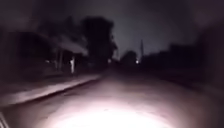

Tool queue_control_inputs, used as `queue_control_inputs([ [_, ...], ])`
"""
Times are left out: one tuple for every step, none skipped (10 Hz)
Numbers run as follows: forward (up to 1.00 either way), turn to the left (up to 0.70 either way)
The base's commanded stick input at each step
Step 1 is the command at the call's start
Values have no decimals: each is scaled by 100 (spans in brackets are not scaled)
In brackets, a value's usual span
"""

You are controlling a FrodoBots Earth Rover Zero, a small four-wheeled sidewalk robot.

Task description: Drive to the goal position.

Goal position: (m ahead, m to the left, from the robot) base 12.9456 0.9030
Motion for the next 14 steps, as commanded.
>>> queue_control_inputs([
  [70,0],
  [70,0],
  [70,0],
  [70,0],
  [70,0],
  [70,0],
  [70,0],
  [70,0],
  [70,0],
  [70,0],
  [70,0],
  [70,0],
  [70,0],
  [70,0],
])
